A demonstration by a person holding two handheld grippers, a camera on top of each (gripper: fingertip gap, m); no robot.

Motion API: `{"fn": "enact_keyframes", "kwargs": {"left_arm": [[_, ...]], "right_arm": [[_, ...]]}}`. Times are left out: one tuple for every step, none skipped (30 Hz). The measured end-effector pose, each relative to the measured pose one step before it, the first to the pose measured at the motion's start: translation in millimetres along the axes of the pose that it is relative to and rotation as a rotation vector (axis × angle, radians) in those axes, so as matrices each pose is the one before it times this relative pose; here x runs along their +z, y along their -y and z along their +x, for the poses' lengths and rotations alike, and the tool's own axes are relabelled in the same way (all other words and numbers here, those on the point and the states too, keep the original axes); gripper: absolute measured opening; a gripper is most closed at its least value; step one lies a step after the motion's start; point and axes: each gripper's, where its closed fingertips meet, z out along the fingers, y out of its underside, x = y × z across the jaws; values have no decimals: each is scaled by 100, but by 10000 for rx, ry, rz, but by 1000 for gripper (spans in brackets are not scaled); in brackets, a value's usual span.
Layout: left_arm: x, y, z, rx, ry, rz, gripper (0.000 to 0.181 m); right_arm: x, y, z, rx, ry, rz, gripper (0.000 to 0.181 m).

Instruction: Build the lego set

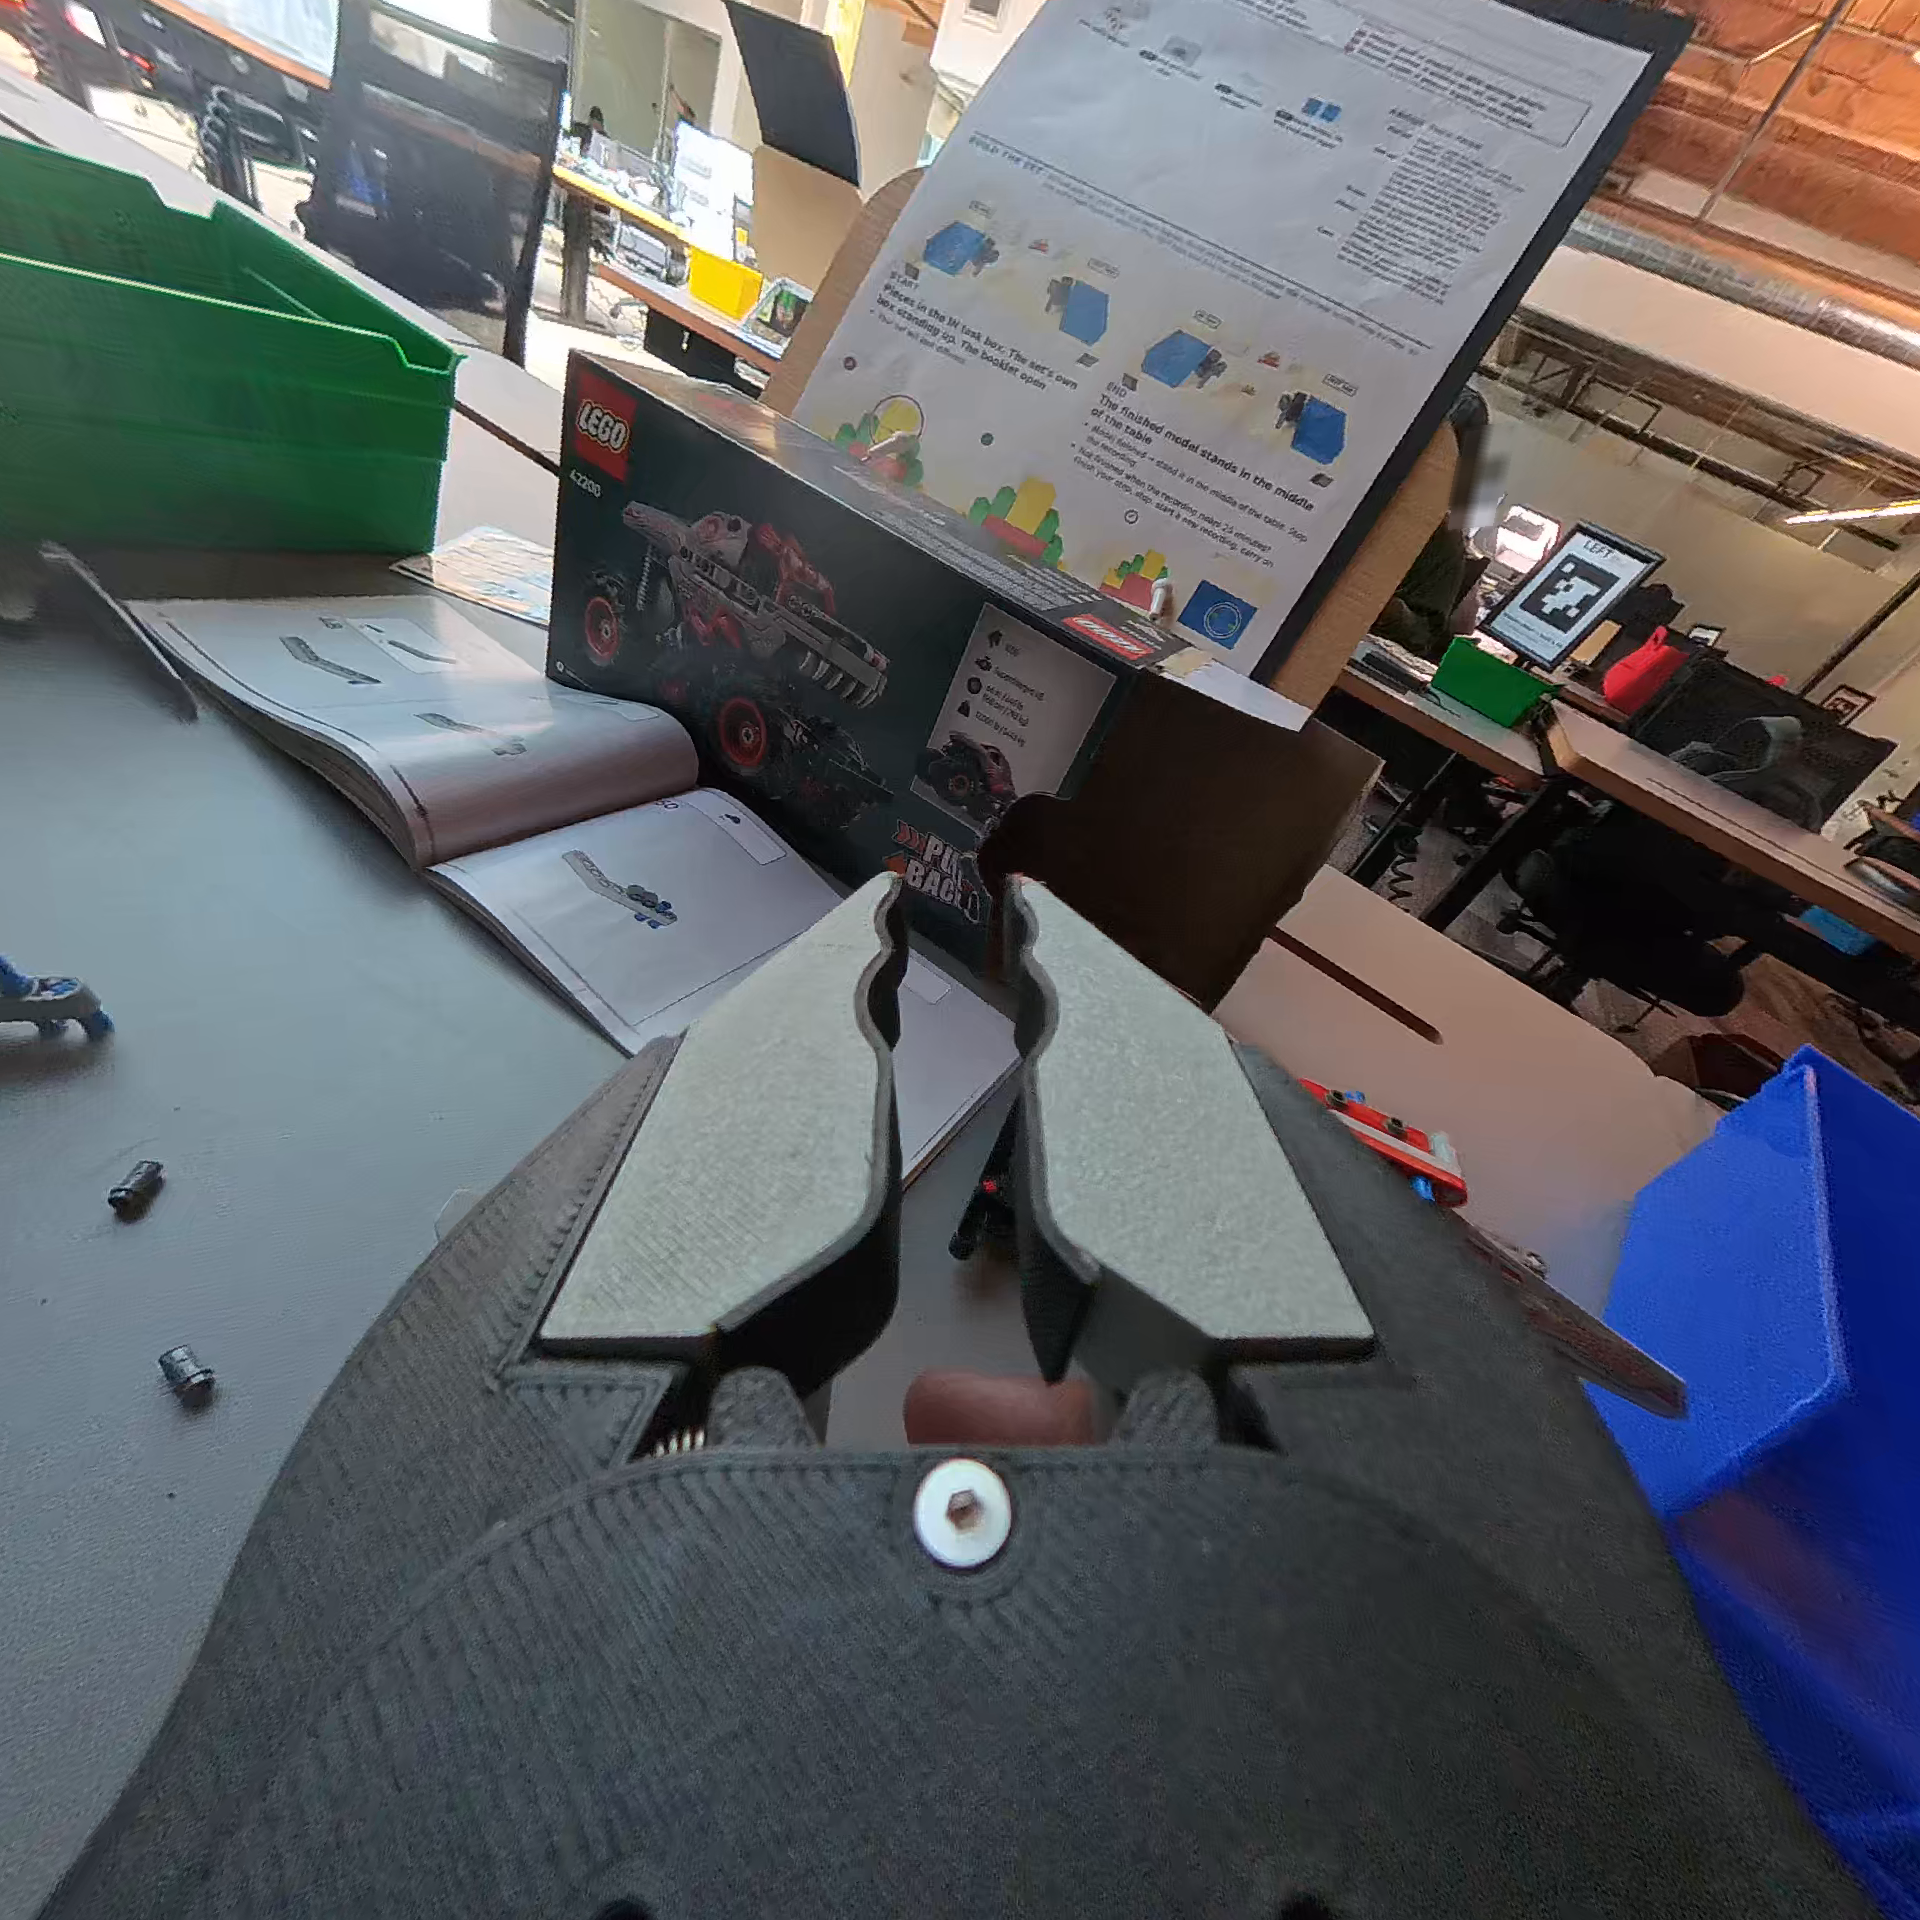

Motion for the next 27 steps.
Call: {"fn": "enact_keyframes", "kwargs": {"left_arm": [[-1544, -64, -443, -229, 249, 296, 69], [-1545, -52, -708, -161, 408, 256, 69], [-1516, -52, -890, -125, 493, 246, 70], [-1441, -96, -976, -136, 496, 215, 70], [-1284, -198, -1006, -161, 442, 167, 71], [-1105, -326, -1066, -188, 431, 105, 71], [-884, -438, -1109, -198, 429, 49, 70], [-685, -472, -1112, -220, 410, 43, 68], [-492, -455, -966, -251, 323, 33, 68], [-335, -383, -703, -289, 213, 44, 67], [-226, -267, -379, -274, 86, 69, 67], [-218, -224, -167, -178, 25, 44, 67], [-285, -191, -225, -74, 124, 29, 66], [-405, -212, -407, 0, 256, 3, 66], [-503, -293, -503, -3, 296, -74, 65], [-548, -309, -587, -96, 293, -104, 65], [-566, -247, -598, -159, 256, -63, 65], [-562, -190, -546, -152, 211, -10, 65], [-568, -222, -448, -110, 162, -19, 64], [-552, -271, -418, -73, 178, -29, 62], [-571, -257, -464, -31, 244, -8, 61], [-569, -219, -448, 48, 257, 37, 61], [-547, -161, -437, 87, 228, 79, 60], [-495, -169, -456, 75, 171, 51, 59], [-408, -186, -525, 18, 124, -9, 58], [-289, -179, -461, -43, 8, -48, 59], [-179, -216, -162, -33, -237, -106, 59]], "right_arm": [[-30, -36, 118, 5, -47, -9, 14], [-11, -74, 116, 8, -47, -23, 14], [17, -98, 105, 15, -34, -31, 14], [66, -144, 73, 40, -12, -49, 14], [80, -159, 54, 55, -7, -62, 15], [101, -157, 25, 46, -7, -57, 15], [119, -162, 17, 43, -9, -58, 15], [136, -156, -11, 54, 7, -64, 15], [178, -166, -59, 74, 28, -70, 15], [181, -162, -49, 78, 27, -82, 15], [173, -167, -44, 47, 16, -86, 16], [143, -139, -70, 1, 25, -83, 16], [82, -132, -75, -41, 10, -78, 16], [7, -50, -52, -79, -15, -41, 16], [-30, 57, -58, -79, -16, 13, 16], [-63, 151, -89, -39, 12, 57, 16], [-78, 214, -83, -6, 29, 88, 16], [-64, 219, -73, 2, 21, 99, 16], [-35, 158, -29, 4, -2, 68, 16], [-7, 73, 45, 0, -40, 29, 16], [-4, 42, 67, -17, -55, 19, 16], [12, 26, 13, -31, -19, 34, 16], [37, -49, -18, -36, 5, 15, 16], [63, -140, -27, -47, 12, -35, 16], [74, -127, -232, -80, 163, -14, 19], [34, 82, -492, -89, 335, 126, 22], [25, 204, -419, -74, 285, 183, 23]]}}
